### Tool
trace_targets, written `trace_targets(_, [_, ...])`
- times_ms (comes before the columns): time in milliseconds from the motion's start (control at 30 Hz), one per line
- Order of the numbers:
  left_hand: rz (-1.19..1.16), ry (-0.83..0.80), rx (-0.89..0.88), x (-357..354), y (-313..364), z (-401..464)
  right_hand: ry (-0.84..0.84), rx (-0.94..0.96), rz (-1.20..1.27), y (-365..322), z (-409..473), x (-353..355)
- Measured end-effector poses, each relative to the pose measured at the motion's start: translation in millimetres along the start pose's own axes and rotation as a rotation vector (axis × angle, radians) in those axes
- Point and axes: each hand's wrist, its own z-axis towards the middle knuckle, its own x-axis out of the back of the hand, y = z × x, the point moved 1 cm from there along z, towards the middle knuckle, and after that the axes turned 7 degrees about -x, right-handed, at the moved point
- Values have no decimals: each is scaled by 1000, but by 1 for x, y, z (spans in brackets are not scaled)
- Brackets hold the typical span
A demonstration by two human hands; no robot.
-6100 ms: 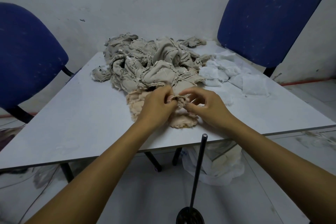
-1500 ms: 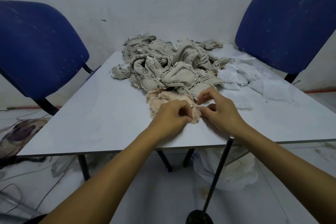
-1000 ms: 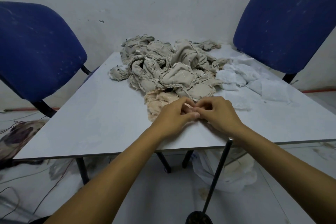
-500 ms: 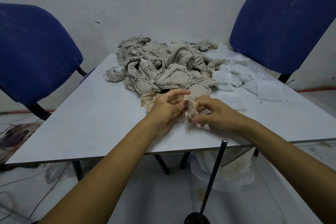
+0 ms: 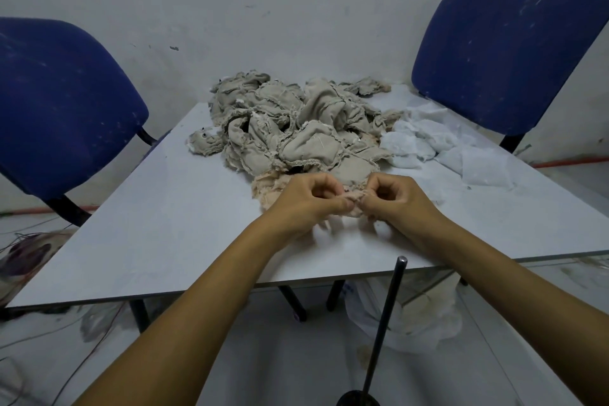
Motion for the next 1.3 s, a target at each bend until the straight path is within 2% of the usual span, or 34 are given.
trace_targets(67, [32, 75, -41, 0, 0, 1, -31, 4, 45, 0, 1, 1])
trace_targets(100, [121, 114, -83, -2, -1, 1, -45, 7, 51, 0, 1, 0])
trace_targets(200, [601, 274, -346, -13, -3, -2, -31, 44, -24, 2, 1, -4])
trace_targets(233, [666, 294, -404, -18, -4, -3, -5, 58, -56, 2, 0, -5])
trace_targets(300, [540, 219, -319, -23, -5, 0, 55, 64, -71, 3, 1, -4])
trace_targets(433, [-115, 97, 54, -14, -4, 3, 55, 34, -54, 6, 2, -2])
trace_targets(533, [-238, 145, 54, -9, -1, 2, 19, 27, -27, 4, 1, -5])
trace_targets(567, [-265, 110, 52, -6, -1, 2, 26, 7, 31, 3, 1, -4])
trace_targets(633, [-297, -124, 91, -1, 4, -1, 68, -53, 144, 1, 2, -3])
trace_targets(667, [-264, -217, 97, 2, 6, -2, 86, -71, 168, 1, 3, -3])
trace_targets(700, [-226, -235, 82, 6, 7, -2, 90, -83, 177, 2, 4, -3])
trace_targets(800, [-20, -24, -27, 21, 9, 0, 51, -92, 135, 4, 5, -6])
trace_targets(867, [342, 48, -92, 36, 9, 0, 40, -82, 24, 6, 4, -6])
trace_targets(933, [657, -62, -29, 52, 7, -2, 44, -76, -67, 6, 4, -6])
trace_targets(1000, [703, -283, 136, 58, 6, -8, 42, -67, -114, 5, 3, -7])
trace_targets(1067, [707, -354, 160, 57, 3, -11, 35, -56, -144, 4, 1, -9])
trace_targets(1233, [978, -177, -138, 39, -2, -11, 35, -17, -249, 2, -1, -12])
trace_targets(1300, [997, -128, -215, 30, -3, -11, 24, 9, -298, 3, 0, -13])
